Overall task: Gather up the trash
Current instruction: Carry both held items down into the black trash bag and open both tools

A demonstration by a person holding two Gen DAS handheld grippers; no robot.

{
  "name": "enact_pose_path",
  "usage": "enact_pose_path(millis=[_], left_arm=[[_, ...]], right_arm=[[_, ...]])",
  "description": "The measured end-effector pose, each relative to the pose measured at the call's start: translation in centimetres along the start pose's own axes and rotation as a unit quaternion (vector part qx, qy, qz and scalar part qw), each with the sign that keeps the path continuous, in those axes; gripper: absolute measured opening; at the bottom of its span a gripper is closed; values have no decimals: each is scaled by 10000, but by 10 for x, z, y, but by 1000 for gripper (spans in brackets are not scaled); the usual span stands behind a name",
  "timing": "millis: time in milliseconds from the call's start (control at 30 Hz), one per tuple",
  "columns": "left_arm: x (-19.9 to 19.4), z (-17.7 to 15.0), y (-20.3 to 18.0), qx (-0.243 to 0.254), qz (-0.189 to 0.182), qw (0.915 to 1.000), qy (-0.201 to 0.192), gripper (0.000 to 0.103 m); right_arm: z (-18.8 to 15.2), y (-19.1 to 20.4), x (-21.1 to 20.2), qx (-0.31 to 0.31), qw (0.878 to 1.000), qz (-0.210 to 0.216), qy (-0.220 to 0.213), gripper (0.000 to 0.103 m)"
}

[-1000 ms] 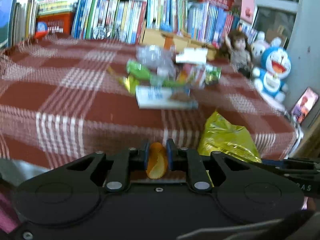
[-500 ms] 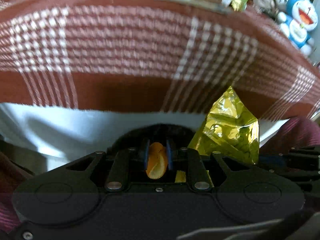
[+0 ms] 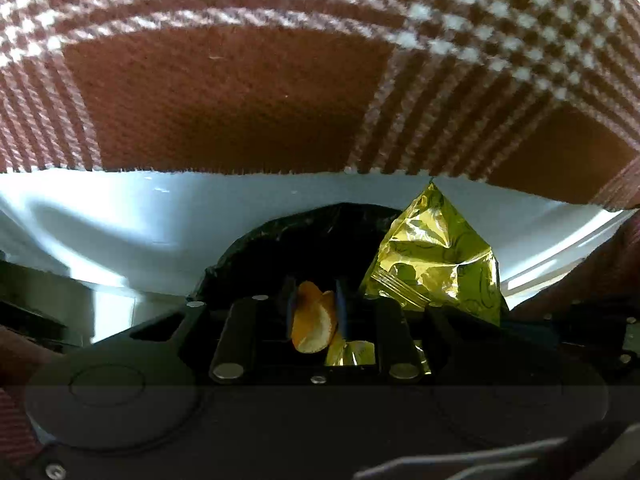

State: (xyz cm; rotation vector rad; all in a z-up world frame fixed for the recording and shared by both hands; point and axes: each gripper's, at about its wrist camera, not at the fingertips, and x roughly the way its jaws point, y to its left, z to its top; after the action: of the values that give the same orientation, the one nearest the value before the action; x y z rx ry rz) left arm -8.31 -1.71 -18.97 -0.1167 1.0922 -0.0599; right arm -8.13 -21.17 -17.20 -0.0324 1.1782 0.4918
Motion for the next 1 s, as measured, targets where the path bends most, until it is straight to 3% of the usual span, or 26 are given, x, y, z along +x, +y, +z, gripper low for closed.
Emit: enact_pose_path(millis=[200, 333, 367, 433, 667, 1000], left_arm=[[13, -2, 3, -7, 107, 9998, 181, 25], [20, 2, 5, 0, 95, 9997, 242, 32], [21, 2, 5, -7, 111, 9996, 249, 36], [23, 2, 6, -13, 106, 9996, 262, 42], [4, 9, 0, -35, 110, 9997, 200, 60], [-8, 11, -2, -36, 160, 9998, 111, 73]], right_arm=[[4, -1, 11, 74, 9998, -54, 172, 29], [9, -3, 5, 89, 9997, -80, 218, 36], [11, -1, 5, 94, 9997, -72, 207, 48], [12, 0, 1, 96, 9998, -58, 163, 54], [10, -3, 3, 52, 9999, -66, 105, 58], [9, -6, 3, 69, 9999, -96, 28, 59]])
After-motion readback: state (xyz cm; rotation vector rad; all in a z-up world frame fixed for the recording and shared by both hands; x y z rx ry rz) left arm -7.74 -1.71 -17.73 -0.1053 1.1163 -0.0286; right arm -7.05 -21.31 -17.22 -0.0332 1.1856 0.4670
